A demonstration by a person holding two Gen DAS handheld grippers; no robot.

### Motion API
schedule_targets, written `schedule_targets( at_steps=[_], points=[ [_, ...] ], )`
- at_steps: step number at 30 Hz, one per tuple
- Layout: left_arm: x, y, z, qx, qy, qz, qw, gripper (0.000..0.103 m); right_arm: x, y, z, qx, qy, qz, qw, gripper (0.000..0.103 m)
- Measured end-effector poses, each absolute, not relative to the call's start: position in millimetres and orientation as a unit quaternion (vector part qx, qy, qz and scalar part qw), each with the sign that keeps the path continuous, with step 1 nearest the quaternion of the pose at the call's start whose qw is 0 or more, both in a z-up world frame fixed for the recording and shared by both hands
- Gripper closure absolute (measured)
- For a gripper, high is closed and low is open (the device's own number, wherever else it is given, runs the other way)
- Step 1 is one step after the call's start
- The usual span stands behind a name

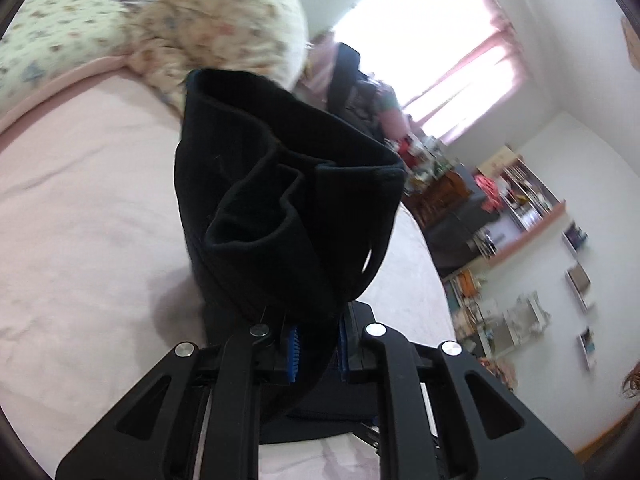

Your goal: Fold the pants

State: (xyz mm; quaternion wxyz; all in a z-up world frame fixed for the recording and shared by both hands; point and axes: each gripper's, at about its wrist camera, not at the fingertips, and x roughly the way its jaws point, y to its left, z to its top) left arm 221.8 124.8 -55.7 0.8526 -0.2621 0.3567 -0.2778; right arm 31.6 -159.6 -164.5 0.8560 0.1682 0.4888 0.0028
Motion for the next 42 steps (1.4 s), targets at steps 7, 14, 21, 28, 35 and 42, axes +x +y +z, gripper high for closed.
schedule_targets(
  at_steps=[7, 14, 21, 28, 35, 42],
  points=[
    [210, 56, -50, -0.253, 0.364, -0.328, 0.834, 0.09, 1, -209, -170, 0.196, 0.485, -0.033, 0.852, 0.039],
    [202, -34, -61, -0.216, 0.399, -0.359, 0.816, 0.09, -29, -261, -183, 0.225, 0.489, -0.064, 0.84, 0.038],
    [193, -124, -127, -0.15, 0.489, -0.35, 0.785, 0.09, -54, -313, -194, 0.24, 0.491, -0.1, 0.831, 0.038],
    [180, -175, -159, -0.084, 0.525, -0.341, 0.775, 0.09, -81, -354, -204, 0.252, 0.495, -0.128, 0.821, 0.038],
    [159, -230, -193, 0.106, 0.556, -0.293, 0.771, 0.09, -91, -376, -212, 0.26, 0.493, -0.137, 0.819, 0.038],
    [134, -259, -191, 0.213, 0.539, -0.269, 0.769, 0.056, -95, -389, -203, 0.26, 0.482, -0.147, 0.824, 0.038]
  ],
)
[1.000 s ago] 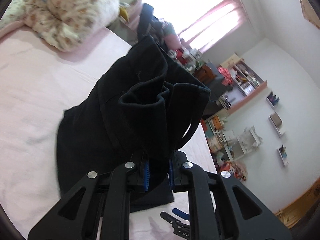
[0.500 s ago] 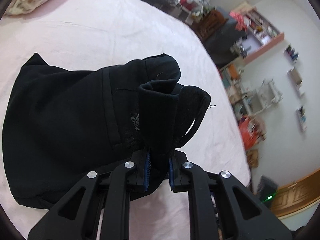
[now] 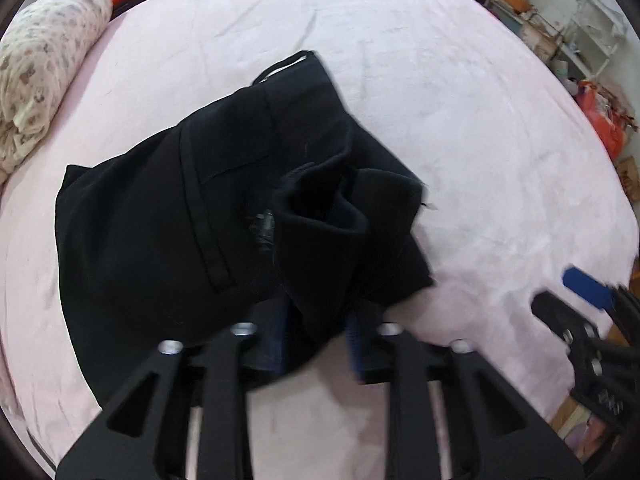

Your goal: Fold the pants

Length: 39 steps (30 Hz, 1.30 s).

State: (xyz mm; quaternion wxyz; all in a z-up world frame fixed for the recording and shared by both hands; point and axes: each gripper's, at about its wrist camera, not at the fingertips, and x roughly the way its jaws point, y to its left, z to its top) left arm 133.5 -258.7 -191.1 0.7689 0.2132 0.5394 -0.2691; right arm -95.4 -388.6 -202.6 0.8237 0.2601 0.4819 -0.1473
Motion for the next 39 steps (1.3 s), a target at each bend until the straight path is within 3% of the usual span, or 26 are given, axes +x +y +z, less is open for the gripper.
schedule_targets(
  at_steps=[1, 2, 3, 6, 12, 18, 26, 29, 35, 39],
  points=[
    [130, -256, -187, 0.194, 0.543, -0.288, 0.765, 0.018, -95, -391, -200, 0.261, 0.477, -0.15, 0.826, 0.039],
    [124, -252, -181, 0.167, 0.546, -0.312, 0.759, 0.004, -93, -394, -196, 0.263, 0.471, -0.153, 0.828, 0.039],
    [116, -247, -174, 0.147, 0.544, -0.332, 0.756, 0.001, -92, -397, -193, 0.264, 0.465, -0.156, 0.83, 0.039],
    [100, -233, -164, 0.134, 0.545, -0.361, 0.745, 0.001, -79, -402, -178, 0.27, 0.442, -0.155, 0.841, 0.04],
    [123, -144, -154, 0.02, 0.553, -0.319, 0.77, 0.001, -28, -374, -146, 0.27, 0.396, -0.053, 0.876, 0.052],
    [166, -89, -150, -0.041, 0.531, -0.249, 0.809, 0.001, 26, -312, -143, 0.212, 0.41, 0.039, 0.886, 0.058],
    [185, -85, -191, -0.066, 0.589, -0.209, 0.778, 0.001, 61, -281, -182, 0.172, 0.475, 0.029, 0.862, 0.058],
    [187, -86, -208, -0.054, 0.614, -0.208, 0.759, 0.001, 58, -293, -214, 0.18, 0.513, -0.002, 0.839, 0.07],
    [187, -101, -220, 0.007, 0.63, -0.21, 0.748, 0.001, 59, -283, -229, 0.128, 0.522, -0.01, 0.843, 0.07],
    [188, -92, -192, -0.029, 0.618, -0.218, 0.755, 0.001, 60, -286, -216, 0.159, 0.516, -0.008, 0.842, 0.064]
  ],
)
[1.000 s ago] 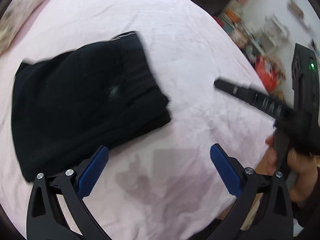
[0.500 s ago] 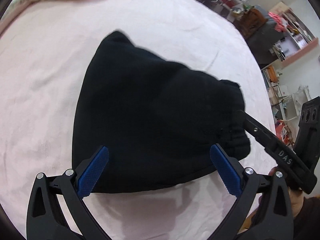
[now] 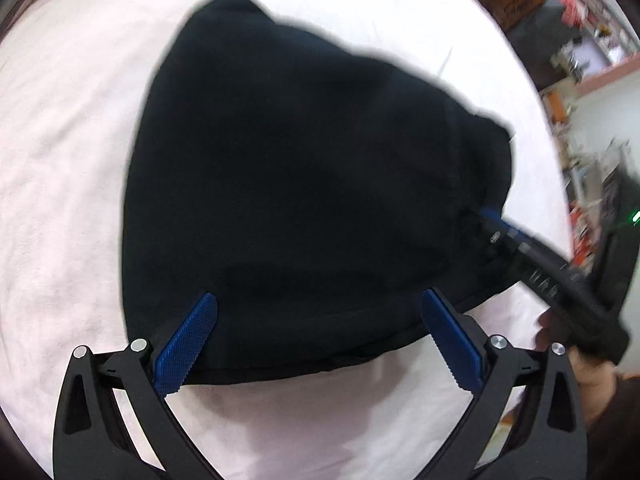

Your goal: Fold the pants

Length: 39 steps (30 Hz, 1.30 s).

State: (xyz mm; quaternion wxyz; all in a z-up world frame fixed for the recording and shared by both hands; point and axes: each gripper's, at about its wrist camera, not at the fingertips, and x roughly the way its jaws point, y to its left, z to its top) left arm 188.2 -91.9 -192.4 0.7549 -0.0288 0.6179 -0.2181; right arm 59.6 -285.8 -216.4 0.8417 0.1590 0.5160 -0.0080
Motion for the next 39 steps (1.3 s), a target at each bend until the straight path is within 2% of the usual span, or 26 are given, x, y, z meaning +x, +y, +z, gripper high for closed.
schedule_targets(
  at_steps=[2, 7, 11, 15, 22, 26, 34, 39],
  points=[
    [193, -87, -174, -0.035, 0.594, -0.216, 0.774, 0.001, 58, -283, -202, 0.151, 0.496, -0.004, 0.855, 0.055],
    [231, -91, -156, -0.052, 0.58, -0.196, 0.789, 0.001, 69, -285, -181, 0.151, 0.473, -0.001, 0.868, 0.054],
    [249, -104, -174, -0.027, 0.594, -0.193, 0.78, 0.001, 87, -289, -186, 0.154, 0.486, -0.023, 0.86, 0.05],
    [254, -123, -214, 0.019, 0.639, -0.174, 0.749, 0.001, 100, -286, -214, 0.14, 0.54, -0.044, 0.829, 0.05],
    [258, -126, -227, 0.015, 0.648, -0.162, 0.744, 0.001, 102, -280, -223, 0.123, 0.537, -0.044, 0.834, 0.048],
    [247, -118, -216, 0.014, 0.643, -0.169, 0.747, 0.001, 102, -283, -218, 0.128, 0.533, -0.036, 0.836, 0.046],
    [171, -92, -174, 0.033, 0.592, -0.19, 0.783, 0.001, 54, -277, -186, 0.131, 0.498, 0.021, 0.857, 0.046],
    [161, -93, -200, 0.055, 0.616, -0.186, 0.764, 0.001, 33, -261, -200, 0.112, 0.515, 0.027, 0.85, 0.046]
  ],
)
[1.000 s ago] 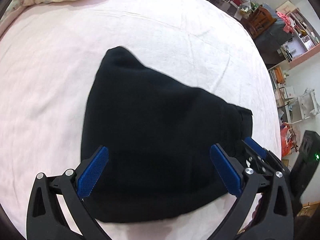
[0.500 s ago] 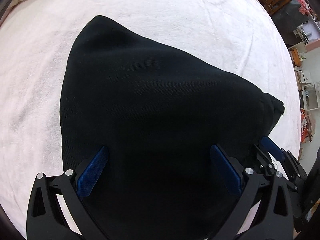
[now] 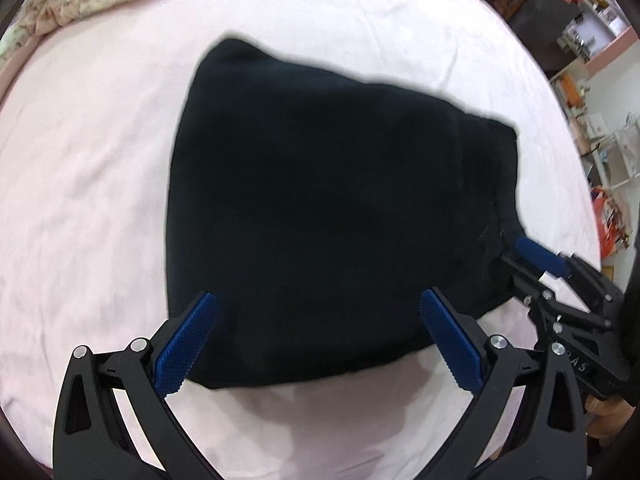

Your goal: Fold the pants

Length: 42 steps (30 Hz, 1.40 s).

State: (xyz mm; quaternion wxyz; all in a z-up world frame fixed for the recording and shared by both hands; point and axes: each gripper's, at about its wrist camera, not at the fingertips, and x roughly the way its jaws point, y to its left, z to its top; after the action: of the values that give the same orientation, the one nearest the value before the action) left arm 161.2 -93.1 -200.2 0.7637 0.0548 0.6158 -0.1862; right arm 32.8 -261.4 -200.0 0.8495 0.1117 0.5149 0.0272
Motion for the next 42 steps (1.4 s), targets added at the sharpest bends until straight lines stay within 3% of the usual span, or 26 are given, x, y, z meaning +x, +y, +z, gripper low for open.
schedule_targets(
  at_steps=[6, 19, 28, 34, 42],
  points=[
    [170, -100, -235, 0.088, 0.636, -0.169, 0.748, 0.001, 43, -251, -221, 0.067, 0.527, 0.02, 0.847, 0.045],
    [173, -102, -242, 0.084, 0.629, -0.163, 0.756, 0.001, 51, -253, -227, 0.066, 0.527, 0.028, 0.847, 0.041],
    [180, -98, -202, 0.037, 0.567, -0.169, 0.805, 0.001, 72, -270, -193, 0.095, 0.462, 0.024, 0.882, 0.041],
    [221, -107, -246, 0.028, 0.632, -0.153, 0.759, 0.001, 107, -280, -222, 0.094, 0.515, 0.014, 0.852, 0.04],
    [230, -111, -255, 0.043, 0.635, -0.148, 0.757, 0.001, 115, -283, -230, 0.094, 0.527, 0.026, 0.844, 0.037]
  ],
)
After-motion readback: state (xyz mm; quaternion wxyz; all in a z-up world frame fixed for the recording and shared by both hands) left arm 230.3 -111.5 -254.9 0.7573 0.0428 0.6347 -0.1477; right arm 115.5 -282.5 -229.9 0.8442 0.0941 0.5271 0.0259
